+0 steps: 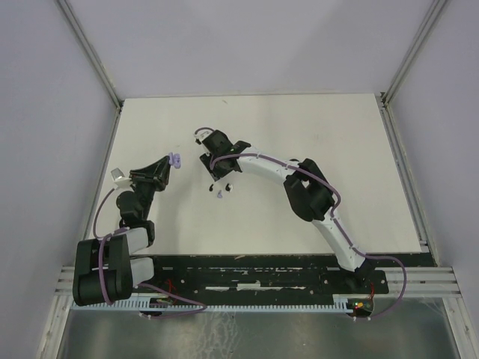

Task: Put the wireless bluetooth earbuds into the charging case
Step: Pick up the earbud from the center of the board.

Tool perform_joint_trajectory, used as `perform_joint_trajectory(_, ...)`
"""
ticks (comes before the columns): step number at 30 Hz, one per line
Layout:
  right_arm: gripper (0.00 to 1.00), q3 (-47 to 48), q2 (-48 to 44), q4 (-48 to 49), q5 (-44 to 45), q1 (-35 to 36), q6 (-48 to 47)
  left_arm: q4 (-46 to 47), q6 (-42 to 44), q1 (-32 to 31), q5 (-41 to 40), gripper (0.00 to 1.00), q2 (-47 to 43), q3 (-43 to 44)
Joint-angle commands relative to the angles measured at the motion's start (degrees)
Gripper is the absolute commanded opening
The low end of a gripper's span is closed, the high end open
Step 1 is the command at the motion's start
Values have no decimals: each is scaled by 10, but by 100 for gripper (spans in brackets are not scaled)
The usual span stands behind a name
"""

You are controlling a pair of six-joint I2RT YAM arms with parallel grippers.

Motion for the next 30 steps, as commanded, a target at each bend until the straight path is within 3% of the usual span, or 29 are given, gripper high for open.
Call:
perform_joint_trajectory(1,51,37,12,4,12,4,-8,19,21,6,12,3,-7,10)
perform_joint_trajectory(11,46,49,30,1,13,5,-4,20,19,14,17,3,-6,8)
perform_joint_trajectory(22,34,38,26,3,19,5,-4,20,20,19,23,3,-2,9)
perform_joint_trajectory(30,14,37,20,10,24,5,-14,16,26,20,34,3,4,14)
